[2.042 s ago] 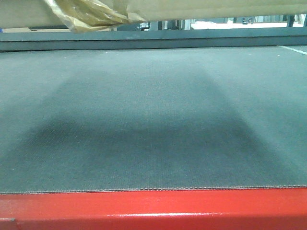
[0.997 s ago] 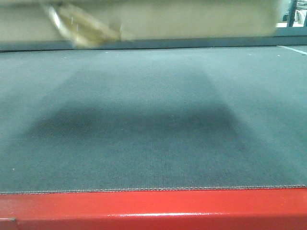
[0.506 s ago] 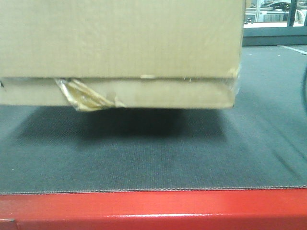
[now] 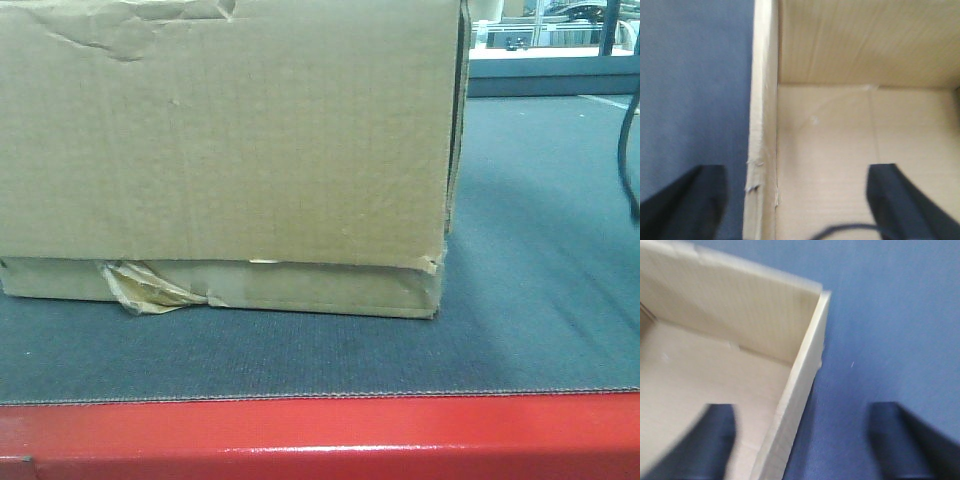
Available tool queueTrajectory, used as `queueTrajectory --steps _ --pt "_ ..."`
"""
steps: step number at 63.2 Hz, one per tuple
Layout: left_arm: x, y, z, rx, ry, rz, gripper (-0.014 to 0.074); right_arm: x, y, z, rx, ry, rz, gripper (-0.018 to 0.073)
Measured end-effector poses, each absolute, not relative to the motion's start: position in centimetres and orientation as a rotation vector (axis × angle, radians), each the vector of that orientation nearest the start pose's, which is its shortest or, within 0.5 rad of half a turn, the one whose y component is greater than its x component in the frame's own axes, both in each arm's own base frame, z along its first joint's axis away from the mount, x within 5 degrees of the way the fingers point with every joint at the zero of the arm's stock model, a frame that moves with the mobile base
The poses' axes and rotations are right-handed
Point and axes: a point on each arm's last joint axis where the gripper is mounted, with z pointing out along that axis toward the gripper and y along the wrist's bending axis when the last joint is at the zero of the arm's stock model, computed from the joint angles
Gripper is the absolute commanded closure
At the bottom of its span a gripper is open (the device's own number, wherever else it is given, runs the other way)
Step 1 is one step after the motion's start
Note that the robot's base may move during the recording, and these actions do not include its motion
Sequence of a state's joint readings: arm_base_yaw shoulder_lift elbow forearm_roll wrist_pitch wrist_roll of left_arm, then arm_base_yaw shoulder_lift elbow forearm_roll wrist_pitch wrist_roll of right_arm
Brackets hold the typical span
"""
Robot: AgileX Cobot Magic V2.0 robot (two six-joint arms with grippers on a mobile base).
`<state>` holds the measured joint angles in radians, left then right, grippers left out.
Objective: Grab carton from right shelf to conveyor
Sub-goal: 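Open both grippers and withdraw them from the carton walls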
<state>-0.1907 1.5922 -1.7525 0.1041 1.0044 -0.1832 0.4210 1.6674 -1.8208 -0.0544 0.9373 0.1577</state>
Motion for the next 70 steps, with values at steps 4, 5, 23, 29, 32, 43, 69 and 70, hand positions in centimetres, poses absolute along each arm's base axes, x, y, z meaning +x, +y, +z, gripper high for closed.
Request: queueTrajectory --steps 4,5,23,29,32,43,69,70 --pt "32.9 -5.4 44.0 0.029 2.283 -0.04 0.0328 33.3 14.1 43.6 -0.297 2.232 0.241 0.0482" --pt "32.6 -5.3 44.4 0.029 2.272 -0.035 0.0356 33.0 13.9 43.9 -0.293 2.228 0.241 0.0517" --pt "27.1 -2.6 45.4 -0.01 2.202 0.041 0.0607 29.6 8.5 46.0 -0.161 2.223 0.175 0.0628" --pt "25.4 -1.7 43.9 -0.034 2.2 0.046 0.0607 28.3 7.2 45.0 -0.134 2.252 0.141 0.0627" --pt "24.6 -1.3 42.7 -0.041 2.207 0.05 0.0607 27.7 6.8 44.1 -0.131 2.265 0.13 0.0627" --pt "20.7 -0.9 39.1 -0.04 2.159 0.021 0.0607 24.3 5.8 41.2 -0.147 2.233 0.122 0.0627" --pt "10.5 -0.4 31.2 -0.007 1.892 -0.04 0.0607 14.3 3.4 33.0 -0.188 1.894 0.152 0.0627" --pt "10.2 -0.4 31.1 -0.007 1.875 -0.042 0.0607 14.0 3.3 32.5 -0.192 1.884 0.152 0.0627"
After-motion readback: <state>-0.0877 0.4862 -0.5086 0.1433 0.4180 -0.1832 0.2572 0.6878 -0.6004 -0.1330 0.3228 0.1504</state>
